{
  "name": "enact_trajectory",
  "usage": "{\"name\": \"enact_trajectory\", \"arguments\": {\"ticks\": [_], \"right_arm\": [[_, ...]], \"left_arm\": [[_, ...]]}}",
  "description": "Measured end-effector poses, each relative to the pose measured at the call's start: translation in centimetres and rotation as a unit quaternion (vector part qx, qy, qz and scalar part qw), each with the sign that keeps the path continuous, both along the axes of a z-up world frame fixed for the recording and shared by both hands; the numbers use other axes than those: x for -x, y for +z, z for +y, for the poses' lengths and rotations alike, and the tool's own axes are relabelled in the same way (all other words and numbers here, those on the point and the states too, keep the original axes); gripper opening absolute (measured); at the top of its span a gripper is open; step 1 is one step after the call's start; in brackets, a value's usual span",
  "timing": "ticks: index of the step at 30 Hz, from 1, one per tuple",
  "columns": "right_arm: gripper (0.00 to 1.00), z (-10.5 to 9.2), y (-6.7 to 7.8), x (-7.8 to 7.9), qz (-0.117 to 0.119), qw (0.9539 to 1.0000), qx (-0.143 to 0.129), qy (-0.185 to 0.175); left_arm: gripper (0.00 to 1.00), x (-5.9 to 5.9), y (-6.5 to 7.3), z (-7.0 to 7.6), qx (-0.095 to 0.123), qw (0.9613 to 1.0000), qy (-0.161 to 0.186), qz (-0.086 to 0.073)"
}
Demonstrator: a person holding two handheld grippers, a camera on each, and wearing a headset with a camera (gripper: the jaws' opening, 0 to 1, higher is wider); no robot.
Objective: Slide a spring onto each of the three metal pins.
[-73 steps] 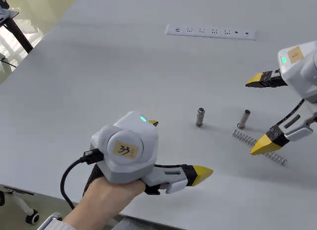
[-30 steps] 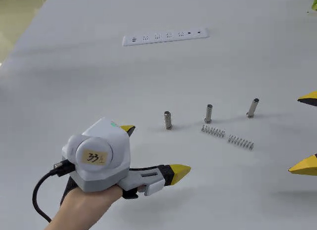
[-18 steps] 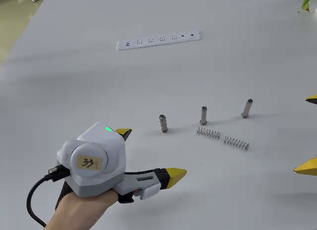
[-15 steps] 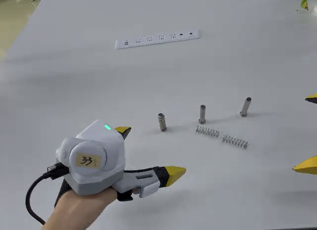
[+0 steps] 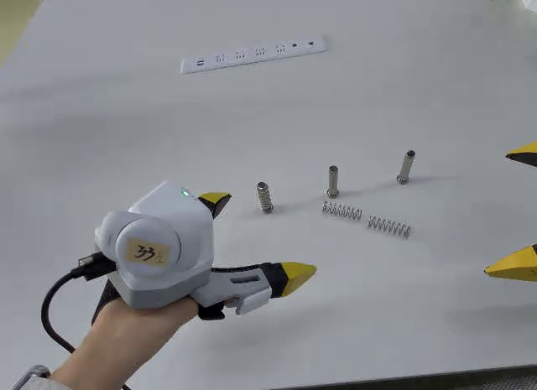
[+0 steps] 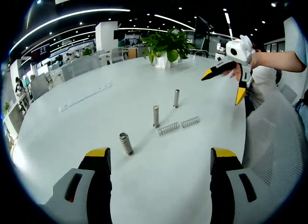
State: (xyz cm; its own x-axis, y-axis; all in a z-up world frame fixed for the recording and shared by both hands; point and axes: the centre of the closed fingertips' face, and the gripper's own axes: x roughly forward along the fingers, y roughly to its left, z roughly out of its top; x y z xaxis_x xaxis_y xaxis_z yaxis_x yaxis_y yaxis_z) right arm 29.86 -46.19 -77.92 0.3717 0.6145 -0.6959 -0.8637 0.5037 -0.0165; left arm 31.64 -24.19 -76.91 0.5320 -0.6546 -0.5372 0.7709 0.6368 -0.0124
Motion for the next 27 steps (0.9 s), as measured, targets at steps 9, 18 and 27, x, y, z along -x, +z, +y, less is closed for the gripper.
{"name": "enact_trajectory", "arguments": {"ticks": [9, 18, 27], "right_arm": [[0.93, -0.6, 0.2, 0.0, -0.002, 1.0000, -0.004, -0.008], [0.92, -1.5, -0.6, 0.5, 0.008, 0.9997, -0.011, -0.022], [0.91, -2.2, -0.9, 1.2, 0.015, 0.9991, -0.016, -0.038]], "left_arm": [[0.74, -0.2, -0.8, -3.5, -0.002, 0.9990, -0.045, 0.002], [0.62, -0.7, -2.7, -6.3, -0.015, 0.9962, -0.085, 0.010], [0.56, -2.1, -3.7, -7.7, -0.032, 0.9939, -0.105, 0.011]]}}
